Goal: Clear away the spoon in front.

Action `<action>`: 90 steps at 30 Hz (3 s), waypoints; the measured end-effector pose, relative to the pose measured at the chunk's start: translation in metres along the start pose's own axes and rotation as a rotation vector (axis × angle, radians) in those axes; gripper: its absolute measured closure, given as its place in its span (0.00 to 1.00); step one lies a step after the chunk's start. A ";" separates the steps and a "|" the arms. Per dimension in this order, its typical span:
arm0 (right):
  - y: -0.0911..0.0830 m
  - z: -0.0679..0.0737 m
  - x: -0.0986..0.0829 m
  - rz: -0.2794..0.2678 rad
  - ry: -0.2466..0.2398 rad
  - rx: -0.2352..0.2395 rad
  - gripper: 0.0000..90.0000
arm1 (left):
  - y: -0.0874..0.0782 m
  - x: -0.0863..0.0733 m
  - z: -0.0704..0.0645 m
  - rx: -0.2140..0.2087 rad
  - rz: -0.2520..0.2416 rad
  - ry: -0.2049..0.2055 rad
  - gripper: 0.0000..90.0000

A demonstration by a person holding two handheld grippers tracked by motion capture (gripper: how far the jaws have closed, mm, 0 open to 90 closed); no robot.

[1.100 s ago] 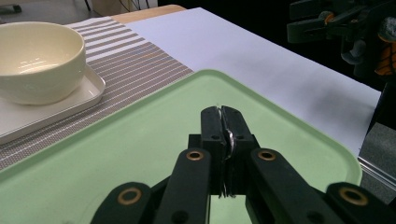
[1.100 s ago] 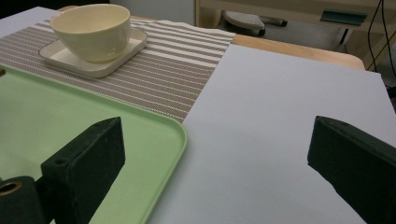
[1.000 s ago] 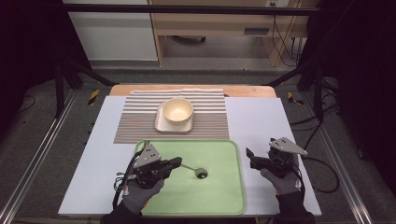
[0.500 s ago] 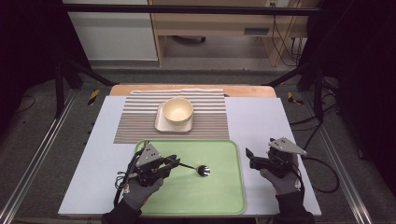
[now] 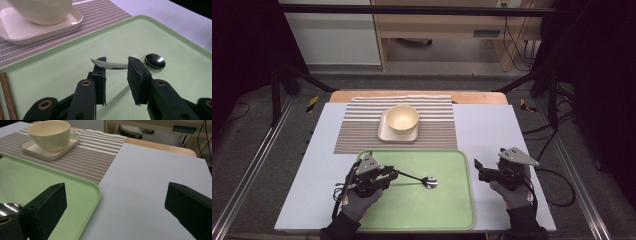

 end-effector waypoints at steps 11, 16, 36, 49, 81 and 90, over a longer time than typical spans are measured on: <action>0.002 0.001 -0.002 0.008 -0.002 0.000 0.05 | 0.006 -0.015 0.013 0.035 0.045 -0.019 0.75; 0.002 0.001 -0.002 0.009 -0.006 -0.002 0.05 | 0.010 -0.023 0.014 0.057 0.094 0.002 0.73; 0.001 -0.002 -0.002 0.007 -0.004 -0.010 0.05 | 0.040 0.003 -0.020 0.028 0.114 0.105 0.99; 0.000 -0.003 -0.002 0.006 0.003 -0.010 0.05 | 0.080 -0.010 -0.036 0.019 0.189 0.129 0.99; 0.001 -0.002 -0.002 0.010 -0.003 -0.013 0.05 | 0.036 -0.033 -0.040 -0.086 0.231 0.201 0.99; 0.001 -0.002 -0.002 0.009 -0.004 -0.014 0.05 | 0.013 -0.041 -0.026 -0.071 0.237 0.196 0.99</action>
Point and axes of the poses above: each handheld gripper's, and its own axes: y roughly forward along the jaws, x roughly out of its top, z roughly to its left, the point moved 6 cm from there along y, roughly forward along the jaws, and after that the axes turned 10 degrees about -z, right-handed, at the moved point
